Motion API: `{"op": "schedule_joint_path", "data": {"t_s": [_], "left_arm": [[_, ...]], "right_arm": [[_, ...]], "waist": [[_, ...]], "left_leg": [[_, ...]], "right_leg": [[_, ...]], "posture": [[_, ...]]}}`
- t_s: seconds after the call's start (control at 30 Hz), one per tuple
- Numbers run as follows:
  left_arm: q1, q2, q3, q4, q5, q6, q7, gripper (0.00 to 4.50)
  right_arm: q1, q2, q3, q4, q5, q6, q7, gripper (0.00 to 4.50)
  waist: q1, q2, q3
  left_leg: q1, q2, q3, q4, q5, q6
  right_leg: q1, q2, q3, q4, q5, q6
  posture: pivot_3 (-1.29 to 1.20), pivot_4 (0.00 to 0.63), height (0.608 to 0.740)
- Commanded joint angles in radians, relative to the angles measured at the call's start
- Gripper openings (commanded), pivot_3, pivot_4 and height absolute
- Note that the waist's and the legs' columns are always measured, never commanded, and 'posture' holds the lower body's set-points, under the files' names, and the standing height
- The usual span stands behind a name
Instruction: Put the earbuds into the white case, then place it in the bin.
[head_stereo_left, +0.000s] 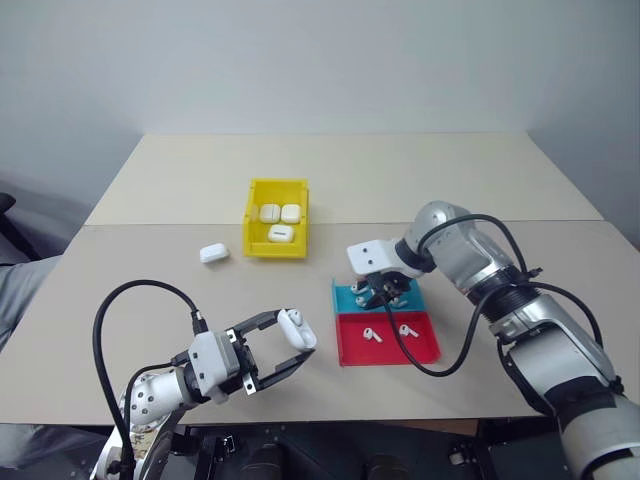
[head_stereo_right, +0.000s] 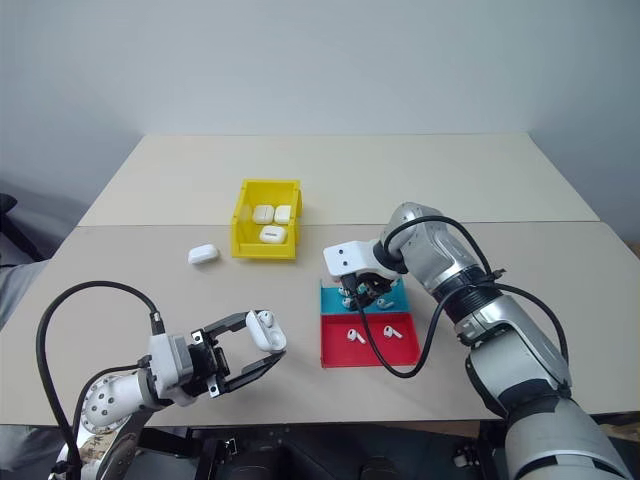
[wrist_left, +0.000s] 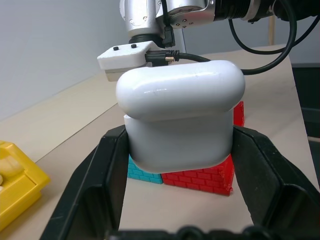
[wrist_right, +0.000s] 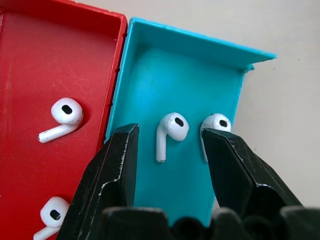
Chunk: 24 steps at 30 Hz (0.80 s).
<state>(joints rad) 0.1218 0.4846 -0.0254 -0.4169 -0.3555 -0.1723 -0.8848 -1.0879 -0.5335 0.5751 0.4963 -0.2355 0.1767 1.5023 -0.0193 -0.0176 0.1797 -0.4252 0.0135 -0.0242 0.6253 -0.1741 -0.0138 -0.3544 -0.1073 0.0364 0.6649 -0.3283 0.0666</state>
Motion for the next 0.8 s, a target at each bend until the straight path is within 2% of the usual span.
{"op": "schedule_joint_path", "data": {"t_s": [0.03, 0.57, 0.7, 0.8], "left_arm": [[0.000, 0.007, -0.003, -0.029, -0.006, -0.004, 0.007, 2.79], [-0.006, 0.010, -0.006, -0.025, 0.000, -0.001, 0.015, 2.79], [-0.009, 0.011, -0.006, -0.023, 0.001, -0.001, 0.015, 2.79], [-0.012, 0.012, -0.005, -0.020, 0.001, 0.001, 0.015, 2.79]], "right_arm": [[-0.034, 0.008, -0.006, 0.016, -0.014, -0.006, 0.014, 2.44], [-0.044, 0.047, -0.013, 0.070, -0.047, -0.016, 0.007, 2.44], [-0.040, 0.048, -0.012, 0.066, -0.051, -0.020, 0.004, 1.59], [-0.039, 0.049, -0.012, 0.068, -0.057, -0.021, 0.000, 1.59]], "waist": [[0.000, 0.000, 0.000], [-0.001, 0.000, 0.000], [-0.001, 0.000, 0.000], [-0.001, 0.000, 0.000]], "left_leg": [[0.000, 0.000, 0.000, 0.000, 0.000, 0.000], [0.000, 0.000, 0.000, 0.000, 0.000, 0.000], [0.000, 0.000, 0.000, 0.000, 0.000, 0.000], [0.000, 0.000, 0.000, 0.000, 0.000, 0.000]], "right_leg": [[0.000, 0.000, 0.000, 0.000, 0.000, 0.000], [0.000, 0.000, 0.000, 0.000, 0.000, 0.000], [0.000, 0.000, 0.000, 0.000, 0.000, 0.000], [0.000, 0.000, 0.000, 0.000, 0.000, 0.000]], "posture": [[0.00, 0.150, 0.740], [0.00, 0.150, 0.740], [0.00, 0.150, 0.740], [0.00, 0.150, 0.740]]}}
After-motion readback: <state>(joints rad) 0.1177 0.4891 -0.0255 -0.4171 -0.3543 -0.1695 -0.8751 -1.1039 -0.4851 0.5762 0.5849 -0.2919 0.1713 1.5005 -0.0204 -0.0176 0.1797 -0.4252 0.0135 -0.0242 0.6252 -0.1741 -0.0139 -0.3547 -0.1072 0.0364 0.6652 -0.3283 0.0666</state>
